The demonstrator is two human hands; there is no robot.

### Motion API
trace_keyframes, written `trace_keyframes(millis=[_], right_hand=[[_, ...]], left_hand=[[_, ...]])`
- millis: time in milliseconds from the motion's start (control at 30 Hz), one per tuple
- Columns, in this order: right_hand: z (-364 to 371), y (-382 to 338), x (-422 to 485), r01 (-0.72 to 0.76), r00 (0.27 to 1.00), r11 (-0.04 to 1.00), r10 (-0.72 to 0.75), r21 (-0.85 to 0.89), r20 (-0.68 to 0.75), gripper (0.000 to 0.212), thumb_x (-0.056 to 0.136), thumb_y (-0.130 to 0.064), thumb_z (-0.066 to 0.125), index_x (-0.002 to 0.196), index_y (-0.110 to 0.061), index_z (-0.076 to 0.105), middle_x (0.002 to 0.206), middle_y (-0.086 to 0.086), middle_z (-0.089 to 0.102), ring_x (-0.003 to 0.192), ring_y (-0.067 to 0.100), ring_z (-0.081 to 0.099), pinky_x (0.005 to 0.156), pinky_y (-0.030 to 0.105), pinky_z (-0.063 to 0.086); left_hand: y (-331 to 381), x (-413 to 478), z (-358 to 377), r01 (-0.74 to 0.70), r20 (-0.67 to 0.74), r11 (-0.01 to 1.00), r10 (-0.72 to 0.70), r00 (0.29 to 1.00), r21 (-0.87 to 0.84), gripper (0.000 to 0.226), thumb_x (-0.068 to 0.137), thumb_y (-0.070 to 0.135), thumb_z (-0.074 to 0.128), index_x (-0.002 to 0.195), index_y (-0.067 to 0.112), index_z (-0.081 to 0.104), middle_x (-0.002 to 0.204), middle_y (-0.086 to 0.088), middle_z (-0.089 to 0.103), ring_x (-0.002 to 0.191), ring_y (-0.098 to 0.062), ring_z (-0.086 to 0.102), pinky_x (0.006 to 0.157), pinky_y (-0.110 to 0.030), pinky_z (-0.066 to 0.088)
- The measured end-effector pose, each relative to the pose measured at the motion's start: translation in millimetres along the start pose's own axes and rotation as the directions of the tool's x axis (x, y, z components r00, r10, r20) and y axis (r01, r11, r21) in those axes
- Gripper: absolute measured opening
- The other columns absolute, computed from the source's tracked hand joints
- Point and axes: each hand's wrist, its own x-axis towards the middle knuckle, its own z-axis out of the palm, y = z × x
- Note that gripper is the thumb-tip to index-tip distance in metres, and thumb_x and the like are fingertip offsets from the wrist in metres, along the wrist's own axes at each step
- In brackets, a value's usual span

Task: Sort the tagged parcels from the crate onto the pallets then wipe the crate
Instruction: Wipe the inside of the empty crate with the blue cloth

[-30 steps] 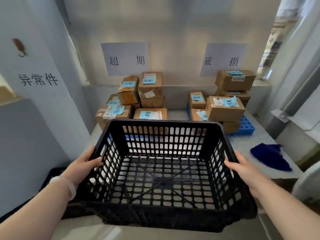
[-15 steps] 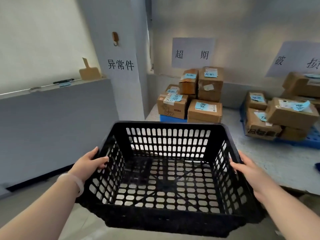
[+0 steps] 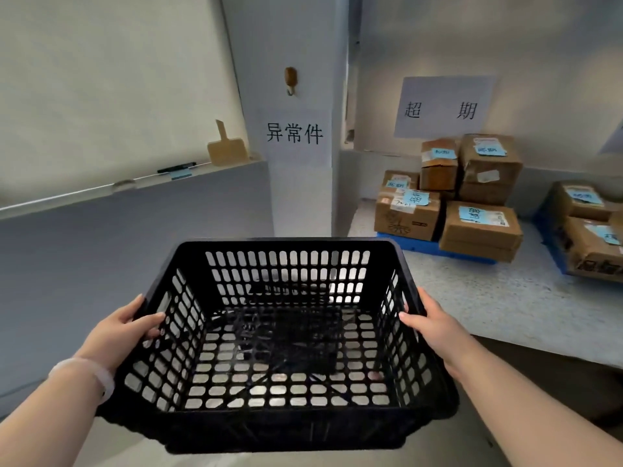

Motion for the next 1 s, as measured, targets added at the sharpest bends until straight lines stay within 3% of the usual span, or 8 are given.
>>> trace_keyframes(millis=[200, 433, 567, 733, 833, 1000], right_hand=[[67.1, -4.5, 30.4, -0.013, 1.000, 0.999, 0.012, 0.048, 0.013, 0.059, 0.092, -0.017, 0.063, 0.141, -0.042, 0.040, 0.126, -0.009, 0.058, 0.114, 0.018, 0.058, 0.102, 0.044, 0.045], [116.9, -32.1, 99.2, -0.030, 0.995, 0.999, 0.029, 0.013, 0.094, 0.092, 0.068, -0.045, 0.071, 0.148, -0.045, 0.028, 0.147, -0.005, 0.045, 0.131, 0.022, 0.047, 0.110, 0.052, 0.037], [138.7, -43.4, 147.6, -0.035, 0.992, 0.999, 0.032, 0.024, 0.126, 0.103, 0.056, -0.052, 0.072, 0.148, -0.049, 0.025, 0.151, -0.006, 0.040, 0.135, 0.023, 0.043, 0.112, 0.052, 0.035], [158.7, -62.2, 201.5, -0.062, 0.986, 0.998, 0.061, 0.004, 0.158, 0.091, 0.070, -0.041, 0.071, 0.148, -0.047, 0.025, 0.152, -0.004, 0.039, 0.134, 0.022, 0.044, 0.111, 0.052, 0.036], [168.3, -67.2, 232.4, -0.071, 0.987, 0.998, 0.070, 0.001, 0.147, 0.077, 0.088, -0.025, 0.067, 0.151, -0.042, 0.025, 0.148, -0.002, 0.043, 0.130, 0.022, 0.046, 0.110, 0.049, 0.037], [183.5, -67.7, 282.4, -0.164, 0.983, 0.985, 0.160, 0.045, 0.090, 0.079, 0.088, -0.029, 0.069, 0.151, -0.043, 0.023, 0.149, -0.002, 0.043, 0.129, 0.022, 0.047, 0.110, 0.049, 0.037]], left_hand=[[-15.4, 67.8, -50.6, 0.014, -0.009, 0.999, -0.014, 1.000, 0.042, 0.067, 0.086, 0.034, 0.074, 0.146, 0.037, 0.043, 0.079, -0.002, 0.077, 0.098, -0.025, 0.068, 0.106, -0.048, 0.044], [-29.0, 139.7, -72.3, 0.067, -0.050, 0.997, -0.068, 0.996, -0.034, 0.065, 0.087, 0.033, 0.073, 0.145, 0.039, 0.043, 0.081, -0.008, 0.077, 0.091, -0.027, 0.066, 0.106, -0.051, 0.043], [-25.9, 187.8, -81.2, 0.088, -0.062, 0.995, -0.091, 0.994, -0.047, 0.067, 0.085, 0.035, 0.074, 0.145, 0.041, 0.043, 0.083, -0.008, 0.077, 0.102, -0.027, 0.068, 0.108, -0.053, 0.041], [-11.2, 237.9, -82.1, 0.093, -0.048, 0.994, -0.095, 0.994, -0.050, 0.082, 0.066, 0.049, 0.079, 0.141, 0.046, 0.044, 0.088, -0.004, 0.078, 0.104, -0.023, 0.069, 0.107, -0.051, 0.043], [-4.1, 268.0, -70.5, 0.090, -0.029, 0.996, -0.091, 0.995, -0.022, 0.069, 0.084, 0.039, 0.074, 0.145, 0.040, 0.043, 0.091, -0.004, 0.077, 0.106, -0.022, 0.067, 0.111, -0.048, 0.038], [1.9, 340.3, -47.4, 0.111, 0.038, 0.994, -0.112, 0.993, 0.003, 0.064, 0.087, 0.039, 0.071, 0.144, 0.042, 0.043, 0.091, 0.001, 0.077, 0.109, -0.021, 0.066, 0.113, -0.048, 0.036]])
